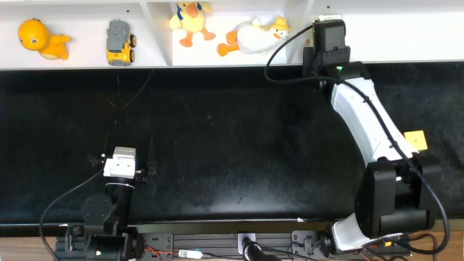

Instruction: Store Toys

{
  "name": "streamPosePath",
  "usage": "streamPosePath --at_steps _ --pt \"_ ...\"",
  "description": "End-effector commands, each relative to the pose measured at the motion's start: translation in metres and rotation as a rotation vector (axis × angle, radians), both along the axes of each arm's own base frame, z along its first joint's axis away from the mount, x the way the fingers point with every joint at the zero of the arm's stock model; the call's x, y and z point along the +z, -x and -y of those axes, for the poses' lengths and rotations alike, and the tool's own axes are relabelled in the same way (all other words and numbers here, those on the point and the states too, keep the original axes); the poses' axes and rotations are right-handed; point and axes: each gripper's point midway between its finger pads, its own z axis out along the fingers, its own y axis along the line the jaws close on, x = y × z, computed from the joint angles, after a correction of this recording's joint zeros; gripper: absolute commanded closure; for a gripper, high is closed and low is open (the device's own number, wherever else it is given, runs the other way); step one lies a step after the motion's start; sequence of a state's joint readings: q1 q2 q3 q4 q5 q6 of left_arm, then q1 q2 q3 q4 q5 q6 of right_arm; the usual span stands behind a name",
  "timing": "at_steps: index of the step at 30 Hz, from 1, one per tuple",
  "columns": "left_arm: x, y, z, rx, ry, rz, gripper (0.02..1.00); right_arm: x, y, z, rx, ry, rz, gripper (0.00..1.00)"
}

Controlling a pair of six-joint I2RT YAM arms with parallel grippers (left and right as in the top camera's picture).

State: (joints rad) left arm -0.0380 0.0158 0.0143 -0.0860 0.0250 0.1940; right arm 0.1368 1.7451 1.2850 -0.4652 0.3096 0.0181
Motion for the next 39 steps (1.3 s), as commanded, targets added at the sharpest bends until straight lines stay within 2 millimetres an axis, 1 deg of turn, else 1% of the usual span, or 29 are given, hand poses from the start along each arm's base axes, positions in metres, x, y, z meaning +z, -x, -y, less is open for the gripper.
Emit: streamPosePath --at_steps 1,3,5,7,13,19,24,29,33,36,39 --pt "0.000 0.000 -0.001 0.004 -0.015 0.009 0.020 0.011 -0.014 0.003 0.001 -0.026 0.041 0.958" --pt "0.000 0.000 -0.001 0.004 -0.015 0.009 0.020 0.011 -0.015 0.006 -0.012 -0.036 0.047 0.952" --pt "0.000 0.000 -0.001 0.004 -0.015 0.009 0.023 0.012 -0.015 0.007 -0.013 -0.036 0.049 0.879" --pt "0.000 0.000 -0.001 0.004 -0.015 0.009 0.020 0.012 -0.015 0.007 -0.013 -0.036 0.049 0.860" --pt "0.000 0.000 -0.001 0.004 -0.015 0.009 0.020 0.012 -0.017 0.003 0.002 -0.053 0.055 0.836" --pt "0.000 0.000 -0.001 0.004 -0.015 0.009 0.020 0.012 -0.016 0.003 0.003 -0.053 0.052 0.783" --pt "0.000 0.000 -0.001 0.004 -0.015 0.009 0.023 0.008 -0.017 0.002 0.004 -0.055 0.044 0.763" --pt "0.000 0.000 -0.001 0.004 -0.015 0.009 0.020 0.005 -0.015 0.001 0.006 -0.055 0.033 0.783" --pt "0.000 0.000 -0.001 0.004 -0.015 0.009 0.023 0.002 -0.012 -0.006 0.034 -0.085 0.011 0.776" --pt "0.000 0.000 -0.001 0.004 -0.015 0.009 0.023 0.008 -0.006 -0.007 0.040 -0.089 0.005 0.763" --pt "0.000 0.000 -0.001 0.004 -0.015 0.009 0.020 0.023 0.001 -0.005 0.040 -0.083 0.025 0.755"
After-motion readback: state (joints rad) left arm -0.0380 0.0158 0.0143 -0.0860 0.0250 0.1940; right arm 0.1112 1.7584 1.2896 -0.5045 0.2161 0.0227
